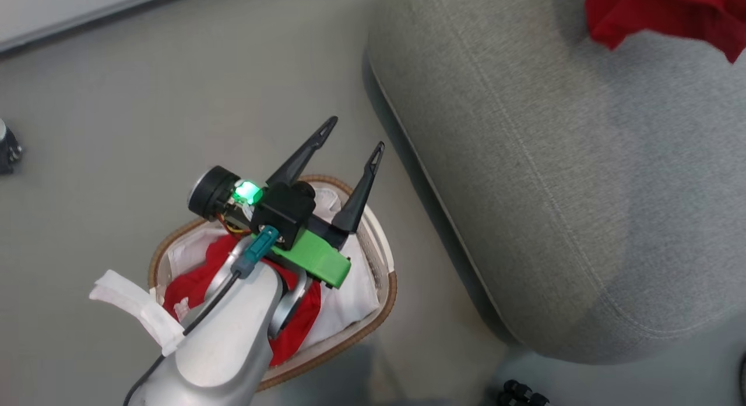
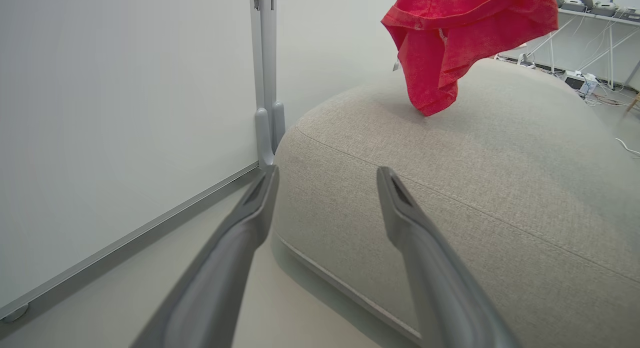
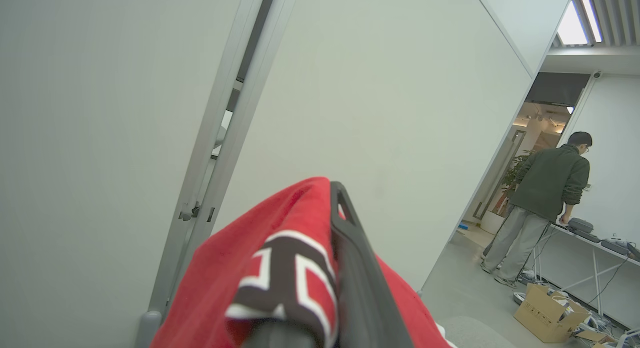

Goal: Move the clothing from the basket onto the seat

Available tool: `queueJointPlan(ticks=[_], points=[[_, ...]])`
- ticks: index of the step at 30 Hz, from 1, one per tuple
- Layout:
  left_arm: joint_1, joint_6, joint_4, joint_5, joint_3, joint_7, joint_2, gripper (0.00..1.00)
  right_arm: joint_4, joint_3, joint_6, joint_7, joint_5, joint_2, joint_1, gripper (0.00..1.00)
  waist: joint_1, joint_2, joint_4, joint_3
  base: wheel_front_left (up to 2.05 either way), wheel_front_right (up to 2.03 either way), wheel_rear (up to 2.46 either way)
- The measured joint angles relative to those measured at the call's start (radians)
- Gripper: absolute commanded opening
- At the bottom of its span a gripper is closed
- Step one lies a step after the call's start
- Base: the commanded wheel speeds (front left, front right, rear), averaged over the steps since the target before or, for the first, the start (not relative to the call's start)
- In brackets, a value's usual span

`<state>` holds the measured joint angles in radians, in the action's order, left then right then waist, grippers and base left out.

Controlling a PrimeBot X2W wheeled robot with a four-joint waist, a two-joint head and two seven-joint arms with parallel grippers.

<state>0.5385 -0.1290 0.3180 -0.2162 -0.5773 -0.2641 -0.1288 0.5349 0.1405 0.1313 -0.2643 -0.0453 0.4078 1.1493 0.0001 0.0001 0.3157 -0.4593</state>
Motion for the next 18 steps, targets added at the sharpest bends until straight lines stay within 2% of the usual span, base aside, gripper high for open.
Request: queueJointPlan(ticks=[7, 12, 18], points=[[0.061, 0.000, -0.022, 0.045, 0.021, 0.000, -0.013, 1.00, 0.084, 0.053, 0.000, 0.000, 0.027, 0.004, 0.050, 0.00, 0.0001, 0.0000, -0.047, -0.164, 0.00, 0.00, 0.00], [0.068, 0.000, -0.032, 0.052, 0.043, 0.000, -0.016, 1.00, 0.157, 0.071, 0.000, 0.000, 0.039, -0.048, -0.005, 0.00, 0.0001, 0.0000, -0.078, -0.266, 0.00, 0.00, 0.00], [0.060, 0.000, -0.038, 0.059, 0.063, 0.000, -0.020, 1.00, 0.184, 0.079, 0.000, 0.000, 0.047, -0.076, -0.065, 0.00, 0.0001, 0.0000, -0.106, -0.340, 0.00, 0.00, 0.00]])
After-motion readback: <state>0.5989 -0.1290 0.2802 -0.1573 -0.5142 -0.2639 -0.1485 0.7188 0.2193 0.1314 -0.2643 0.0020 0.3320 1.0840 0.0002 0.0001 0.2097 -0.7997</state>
